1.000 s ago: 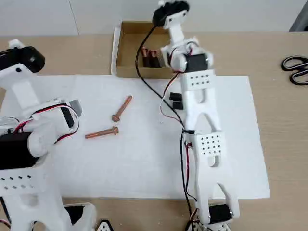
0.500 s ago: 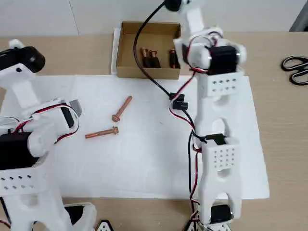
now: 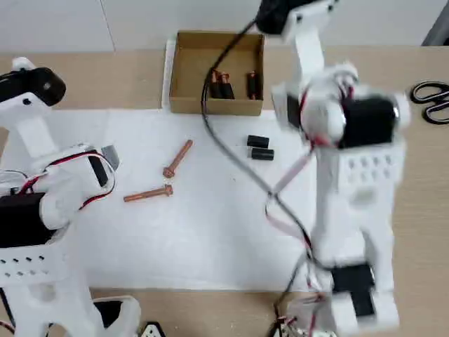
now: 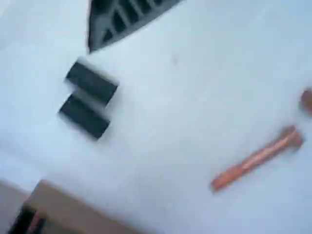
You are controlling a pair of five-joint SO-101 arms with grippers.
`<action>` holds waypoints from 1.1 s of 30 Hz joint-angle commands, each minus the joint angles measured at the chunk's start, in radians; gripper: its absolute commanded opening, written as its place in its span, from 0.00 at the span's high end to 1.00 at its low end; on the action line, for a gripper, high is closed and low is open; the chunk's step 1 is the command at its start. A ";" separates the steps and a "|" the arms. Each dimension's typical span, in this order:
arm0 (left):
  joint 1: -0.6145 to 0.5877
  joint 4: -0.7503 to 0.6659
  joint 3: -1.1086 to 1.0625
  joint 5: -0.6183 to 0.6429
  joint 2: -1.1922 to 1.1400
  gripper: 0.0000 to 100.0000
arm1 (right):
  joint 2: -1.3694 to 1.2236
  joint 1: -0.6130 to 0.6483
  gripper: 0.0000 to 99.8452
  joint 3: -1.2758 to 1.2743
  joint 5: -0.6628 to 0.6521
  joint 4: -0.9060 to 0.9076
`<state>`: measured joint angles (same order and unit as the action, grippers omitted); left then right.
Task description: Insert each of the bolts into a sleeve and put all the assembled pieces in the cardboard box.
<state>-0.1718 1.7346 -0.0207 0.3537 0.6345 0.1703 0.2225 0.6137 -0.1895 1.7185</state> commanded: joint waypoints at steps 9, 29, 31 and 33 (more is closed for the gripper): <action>-0.002 0.017 -0.001 -0.009 0.012 0.84 | 0.496 -0.012 0.84 -1.092 -0.008 -0.513; -0.003 -0.003 -0.145 -0.009 0.018 0.84 | -0.335 -0.024 0.84 -0.213 -0.396 -0.004; -0.003 -0.003 -0.147 -0.009 0.018 0.84 | -0.461 -0.025 0.84 -0.095 -0.489 0.012; -0.003 -0.003 -0.147 -0.009 0.018 0.84 | -0.553 -0.024 0.84 -0.012 -0.562 0.012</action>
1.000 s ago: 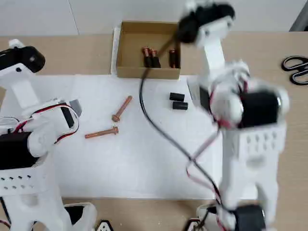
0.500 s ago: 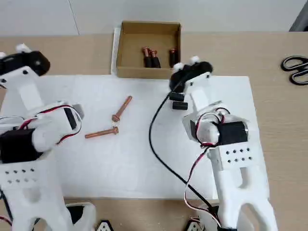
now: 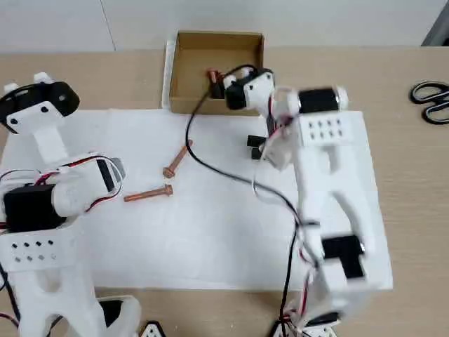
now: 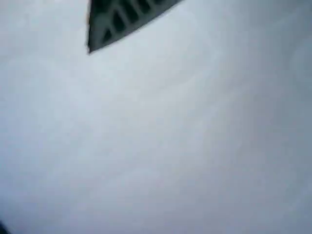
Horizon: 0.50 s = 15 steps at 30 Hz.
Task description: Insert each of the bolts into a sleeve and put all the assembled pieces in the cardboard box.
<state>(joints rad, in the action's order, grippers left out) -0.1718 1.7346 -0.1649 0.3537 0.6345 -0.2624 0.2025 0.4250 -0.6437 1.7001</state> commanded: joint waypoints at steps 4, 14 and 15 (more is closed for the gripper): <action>-0.003 -0.003 -0.002 -0.009 0.018 0.84 | -0.196 0.002 0.84 0.241 -0.209 0.030; -0.003 -0.003 -0.002 -0.008 0.018 0.84 | -0.300 0.002 0.84 0.244 -0.338 0.007; -0.003 -0.003 -0.002 -0.008 0.018 0.84 | -0.306 0.004 0.84 0.244 -0.347 0.007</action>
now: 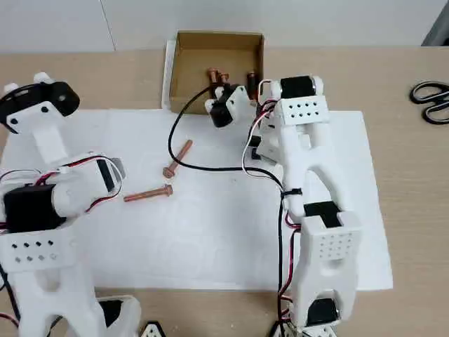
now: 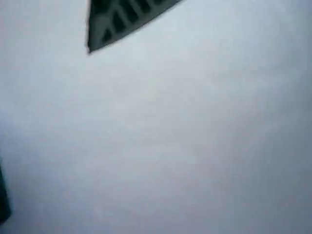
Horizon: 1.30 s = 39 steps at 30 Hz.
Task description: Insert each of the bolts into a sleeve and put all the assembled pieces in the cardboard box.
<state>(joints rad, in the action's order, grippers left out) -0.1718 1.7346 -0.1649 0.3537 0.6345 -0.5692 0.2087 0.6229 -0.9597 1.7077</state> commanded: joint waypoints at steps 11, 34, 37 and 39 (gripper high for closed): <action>0.000 0.000 -0.004 -0.008 0.018 0.84 | -0.076 0.021 0.79 0.046 -0.035 -0.117; -0.002 0.000 -0.004 -0.008 0.018 0.84 | -0.209 0.033 0.88 0.046 0.051 -0.189; 0.000 0.000 -0.004 -0.008 0.018 0.84 | -0.206 0.021 0.89 0.046 0.051 -0.174; 0.000 0.000 -0.004 -0.008 0.018 0.84 | -0.206 0.004 0.90 0.048 0.052 -0.157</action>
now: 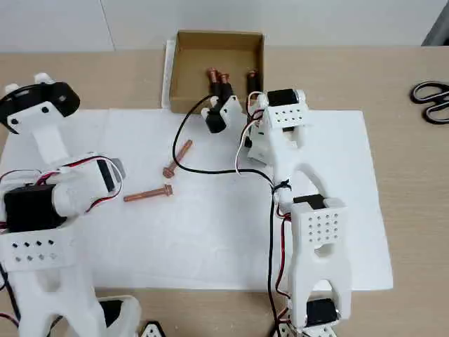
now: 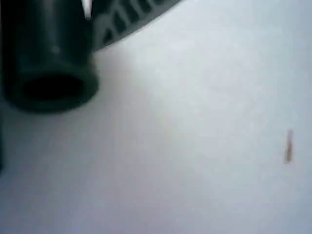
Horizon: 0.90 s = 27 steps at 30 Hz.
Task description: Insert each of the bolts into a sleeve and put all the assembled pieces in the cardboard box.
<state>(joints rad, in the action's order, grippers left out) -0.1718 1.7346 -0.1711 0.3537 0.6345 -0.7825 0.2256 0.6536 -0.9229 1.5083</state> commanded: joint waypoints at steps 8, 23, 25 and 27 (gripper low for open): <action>0.002 0.000 0.002 -0.008 0.018 0.84 | 0.102 -0.028 0.99 0.087 0.061 0.216; 0.002 0.002 0.004 -0.008 0.018 0.84 | 0.245 -0.031 0.98 -0.051 0.769 0.222; 0.002 0.002 0.004 -0.008 0.018 0.84 | 0.232 -0.033 0.98 -0.109 0.807 0.213; 0.002 0.002 0.004 -0.008 0.018 0.84 | 0.211 -0.036 0.98 -0.132 0.816 0.213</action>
<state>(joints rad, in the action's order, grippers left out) -0.1718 1.7346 -0.1711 0.3537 0.6345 -0.6091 0.1979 0.5432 -0.1435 1.7139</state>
